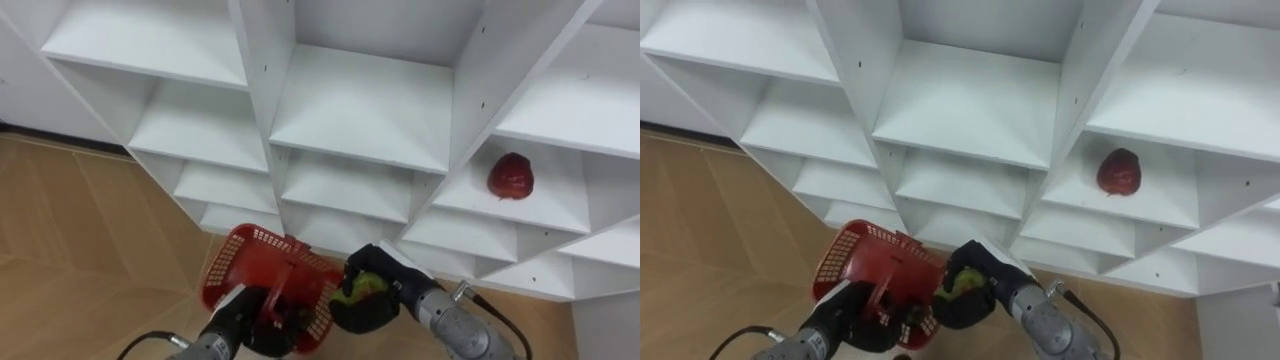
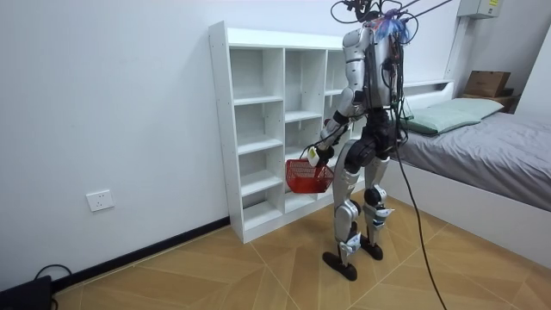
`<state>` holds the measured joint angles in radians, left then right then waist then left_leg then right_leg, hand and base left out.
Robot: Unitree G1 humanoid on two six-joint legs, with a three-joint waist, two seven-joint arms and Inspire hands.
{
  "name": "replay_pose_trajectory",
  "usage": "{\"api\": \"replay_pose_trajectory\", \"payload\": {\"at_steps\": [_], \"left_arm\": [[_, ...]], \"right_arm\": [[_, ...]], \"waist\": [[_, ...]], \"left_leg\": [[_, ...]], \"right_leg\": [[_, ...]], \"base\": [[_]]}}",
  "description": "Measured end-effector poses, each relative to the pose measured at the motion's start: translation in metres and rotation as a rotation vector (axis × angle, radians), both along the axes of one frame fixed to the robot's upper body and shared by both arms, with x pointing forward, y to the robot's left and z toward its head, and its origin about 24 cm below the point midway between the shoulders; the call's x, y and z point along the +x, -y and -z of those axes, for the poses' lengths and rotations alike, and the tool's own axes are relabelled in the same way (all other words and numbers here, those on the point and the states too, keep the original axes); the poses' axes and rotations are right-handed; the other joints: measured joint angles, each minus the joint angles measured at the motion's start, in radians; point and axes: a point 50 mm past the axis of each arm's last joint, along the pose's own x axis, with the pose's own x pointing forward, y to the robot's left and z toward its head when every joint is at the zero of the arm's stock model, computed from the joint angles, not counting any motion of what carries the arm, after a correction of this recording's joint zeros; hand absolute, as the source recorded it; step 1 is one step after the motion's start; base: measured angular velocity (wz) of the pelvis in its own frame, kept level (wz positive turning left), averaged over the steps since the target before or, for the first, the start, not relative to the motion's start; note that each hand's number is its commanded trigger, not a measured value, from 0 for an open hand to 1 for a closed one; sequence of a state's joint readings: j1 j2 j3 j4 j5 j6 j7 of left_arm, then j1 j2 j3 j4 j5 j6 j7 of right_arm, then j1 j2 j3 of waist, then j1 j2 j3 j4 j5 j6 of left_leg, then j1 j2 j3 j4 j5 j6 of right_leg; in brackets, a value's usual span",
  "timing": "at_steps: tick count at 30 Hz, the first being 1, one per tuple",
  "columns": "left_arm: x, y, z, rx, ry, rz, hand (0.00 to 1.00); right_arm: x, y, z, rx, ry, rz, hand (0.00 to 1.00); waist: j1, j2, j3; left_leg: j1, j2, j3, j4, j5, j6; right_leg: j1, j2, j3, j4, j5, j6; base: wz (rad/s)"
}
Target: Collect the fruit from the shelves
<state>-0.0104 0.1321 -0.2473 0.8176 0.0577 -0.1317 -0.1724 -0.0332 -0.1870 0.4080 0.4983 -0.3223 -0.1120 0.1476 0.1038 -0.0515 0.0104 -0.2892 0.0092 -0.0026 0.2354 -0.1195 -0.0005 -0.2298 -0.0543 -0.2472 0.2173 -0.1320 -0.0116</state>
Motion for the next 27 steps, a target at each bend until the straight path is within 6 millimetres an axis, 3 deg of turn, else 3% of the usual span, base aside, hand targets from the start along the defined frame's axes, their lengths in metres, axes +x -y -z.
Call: {"api": "replay_pose_trajectory", "payload": {"at_steps": [12, 17, 27], "left_arm": [[0.0001, 0.0056, -0.0012, -0.077, -0.002, -0.04, 1.0], [0.0024, 0.0069, -0.0032, -0.093, 0.016, -0.043, 1.0], [0.0049, 0.0104, -0.0048, -0.106, 0.03, -0.044, 1.0]], "right_arm": [[-0.0003, 0.001, 0.0058, -0.015, 0.005, 0.053, 1.0], [-0.0004, -0.0005, 0.006, -0.01, 0.009, 0.062, 1.0], [0.0027, -0.0018, 0.0078, -0.007, -0.001, 0.065, 1.0]], "waist": [[-0.014, 0.001, 0.0017], [-0.018, 0.01, 0.0113], [-0.018, 0.01, 0.0113]], "left_leg": [[0.001, -0.001, -0.001, -0.001, 0.0, 0.0], [0.001, -0.001, 0.0, -0.005, 0.0, 0.0], [0.001, -0.002, 0.002, -0.008, 0.0, 0.0]], "right_leg": [[0.003, -0.002, -0.003, -0.006, 0.0, 0.0], [0.002, -0.001, 0.0, -0.008, 0.0, 0.0], [0.002, -0.001, 0.0, -0.011, 0.0, 0.0]], "base": [[0.0], [0.0], [0.0]]}}
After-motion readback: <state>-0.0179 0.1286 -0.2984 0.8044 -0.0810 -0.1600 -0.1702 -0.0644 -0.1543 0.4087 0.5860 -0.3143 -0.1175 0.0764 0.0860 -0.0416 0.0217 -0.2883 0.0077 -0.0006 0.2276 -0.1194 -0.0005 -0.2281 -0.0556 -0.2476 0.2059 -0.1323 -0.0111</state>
